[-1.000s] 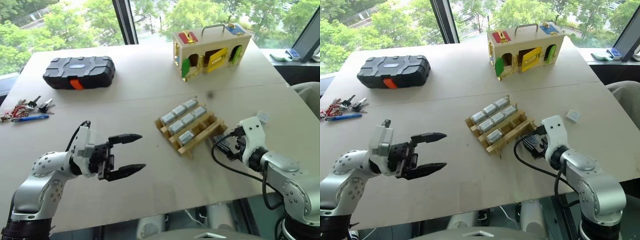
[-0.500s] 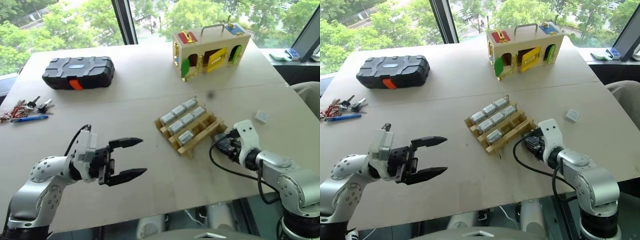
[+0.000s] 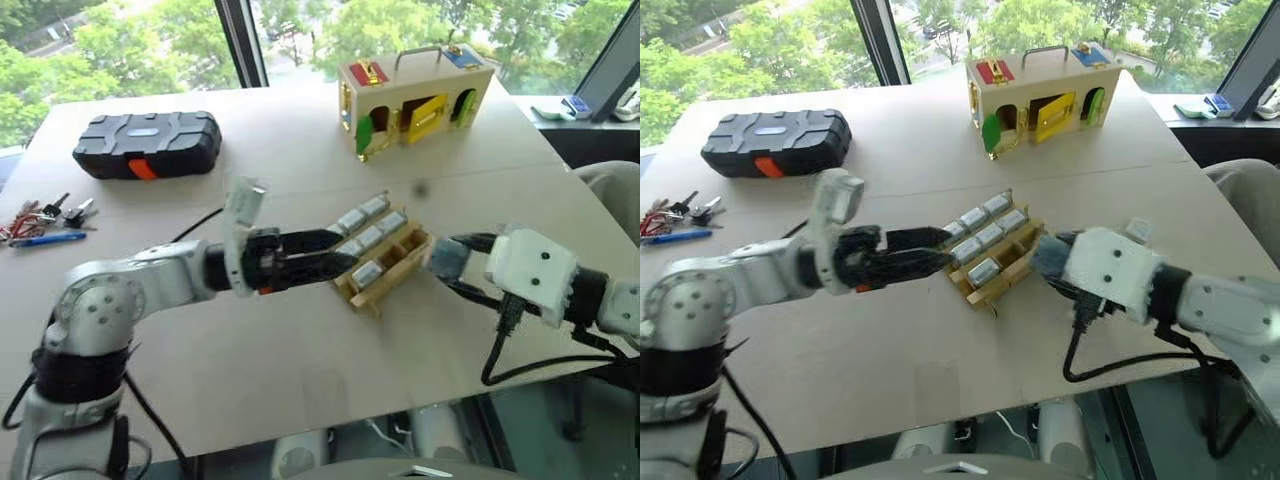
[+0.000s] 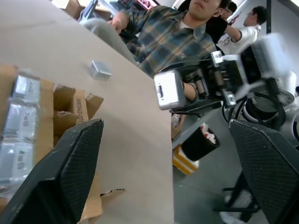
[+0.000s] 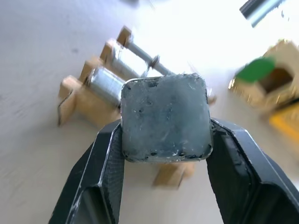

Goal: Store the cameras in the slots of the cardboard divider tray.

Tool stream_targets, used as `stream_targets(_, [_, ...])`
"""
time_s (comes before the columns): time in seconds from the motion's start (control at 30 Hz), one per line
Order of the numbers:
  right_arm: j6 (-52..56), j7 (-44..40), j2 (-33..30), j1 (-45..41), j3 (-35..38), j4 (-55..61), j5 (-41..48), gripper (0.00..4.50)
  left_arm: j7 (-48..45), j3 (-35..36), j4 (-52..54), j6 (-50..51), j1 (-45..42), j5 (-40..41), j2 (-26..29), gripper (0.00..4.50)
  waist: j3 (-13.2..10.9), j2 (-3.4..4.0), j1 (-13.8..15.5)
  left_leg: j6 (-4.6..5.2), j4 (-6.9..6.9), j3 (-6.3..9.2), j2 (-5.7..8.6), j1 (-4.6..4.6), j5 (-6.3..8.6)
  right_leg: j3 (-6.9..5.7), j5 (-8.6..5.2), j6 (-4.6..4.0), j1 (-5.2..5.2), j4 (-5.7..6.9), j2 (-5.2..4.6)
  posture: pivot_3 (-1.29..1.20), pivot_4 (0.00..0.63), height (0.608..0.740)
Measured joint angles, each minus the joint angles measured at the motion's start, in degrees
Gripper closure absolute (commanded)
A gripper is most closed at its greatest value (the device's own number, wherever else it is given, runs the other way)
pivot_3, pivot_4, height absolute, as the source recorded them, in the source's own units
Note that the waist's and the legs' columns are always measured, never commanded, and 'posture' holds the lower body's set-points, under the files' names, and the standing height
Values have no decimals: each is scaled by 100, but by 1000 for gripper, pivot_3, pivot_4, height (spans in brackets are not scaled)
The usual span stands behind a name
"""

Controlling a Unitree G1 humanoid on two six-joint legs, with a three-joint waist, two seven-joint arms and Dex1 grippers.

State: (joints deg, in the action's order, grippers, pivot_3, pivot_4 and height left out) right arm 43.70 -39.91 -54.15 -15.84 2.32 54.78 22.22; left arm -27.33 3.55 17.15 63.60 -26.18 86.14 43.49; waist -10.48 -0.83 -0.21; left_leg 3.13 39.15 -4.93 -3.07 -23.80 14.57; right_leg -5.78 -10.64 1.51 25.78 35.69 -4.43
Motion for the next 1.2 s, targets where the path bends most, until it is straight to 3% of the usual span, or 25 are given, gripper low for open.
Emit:
stream_targets(0.2, [-890,-131,289,-873,-1339,-866,-850,2541,834,-191,-442,222,-494,395,-531,0,-6,-12,31,-8,1,-10,10,-7,-2,17,7,9,2,-1,6,0,150,740])
stream_targets(0.53, [-1155,-322,818,-1348,-1792,-1238,-1176,2541,1237,-188,-361,228,-400,397,-800,0,-6,-13,114,-4,12,-11,34,-6,-2,20,0,1,-1,5,-7,0,150,740])
stream_targets(0.63, [-1153,-395,942,-1394,-1821,-1263,-1181,2541,1268,-188,-310,207,-398,388,-921,795,-6,-13,110,-4,14,-12,35,-3,-2,21,0,1,-2,9,-8,0,150,740])
stream_targets(0.83, [-1006,-529,1027,-1447,-1801,-1310,-1111,2541,1245,-187,-307,200,-399,348,-1094,3619,-6,-13,108,-5,14,-12,37,-2,-2,21,4,-5,-1,13,-7,0,150,740])
stream_targets(1.0, [-857,-547,1131,-1302,-1642,-1192,-908,34,1148,-188,-315,188,-413,94,-1121,3684,-6,-13,117,-4,14,-10,37,-2,-2,19,4,-5,-2,15,-7,0,150,740])
stream_targets(1.1, [-666,-493,1086,-930,-1269,-1092,-744,34,1001,-195,-305,151,-477,-194,-1090,3684,-5,-14,142,-4,15,-10,40,-4,-2,19,4,-6,-3,14,-8,0,150,740])
stream_targets(1.2, [-196,-386,1403,123,357,-777,242,34,447,-649,19,-220,-699,-1494,-821,3684,-3,-17,201,-3,12,-12,47,-3,-1,22,12,-19,-6,9,-12,0,150,740])
